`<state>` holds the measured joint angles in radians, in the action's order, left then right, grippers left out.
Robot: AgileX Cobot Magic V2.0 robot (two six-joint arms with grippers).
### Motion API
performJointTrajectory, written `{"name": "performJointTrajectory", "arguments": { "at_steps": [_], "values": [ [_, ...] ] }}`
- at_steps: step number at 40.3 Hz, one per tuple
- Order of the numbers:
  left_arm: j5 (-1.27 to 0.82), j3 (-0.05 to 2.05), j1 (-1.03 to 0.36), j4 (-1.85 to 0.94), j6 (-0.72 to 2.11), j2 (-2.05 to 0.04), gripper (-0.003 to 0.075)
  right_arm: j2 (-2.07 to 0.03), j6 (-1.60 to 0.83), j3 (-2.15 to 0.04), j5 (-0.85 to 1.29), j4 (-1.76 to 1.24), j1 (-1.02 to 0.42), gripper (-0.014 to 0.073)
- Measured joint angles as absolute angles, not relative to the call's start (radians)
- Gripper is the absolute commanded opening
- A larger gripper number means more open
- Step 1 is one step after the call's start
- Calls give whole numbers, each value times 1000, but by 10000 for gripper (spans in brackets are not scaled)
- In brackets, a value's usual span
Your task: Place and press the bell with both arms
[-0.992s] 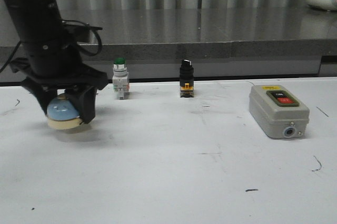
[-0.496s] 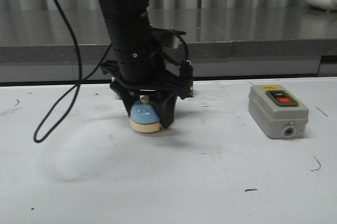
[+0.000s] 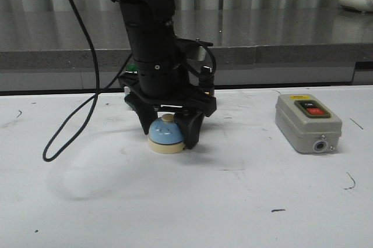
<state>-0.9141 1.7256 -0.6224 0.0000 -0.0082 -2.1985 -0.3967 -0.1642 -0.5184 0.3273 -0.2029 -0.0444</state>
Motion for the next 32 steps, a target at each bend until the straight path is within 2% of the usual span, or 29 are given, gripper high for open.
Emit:
{"name": "performJointTrajectory", "arguments": {
  "at_steps": [7, 10, 15, 25, 32],
  "values": [
    [-908, 1726, -622, 0, -8, -2177, 585, -397, -164, -518, 327, -203, -44, -59],
    [-903, 1726, -622, 0, -8, -2135, 556, -397, -164, -518, 327, -203, -44, -59],
    [-901, 1719, -604, 0, -7, -2034, 395, -397, -164, -518, 327, -203, -44, -59],
    [-903, 1588, -483, 0, 0, -1808, -13, -397, -164, -518, 327, -203, -44, -59],
    [-875, 1396, -347, 0, 0, -1637, -20, -397, -164, -518, 327, -203, -44, -59]
  ]
}}
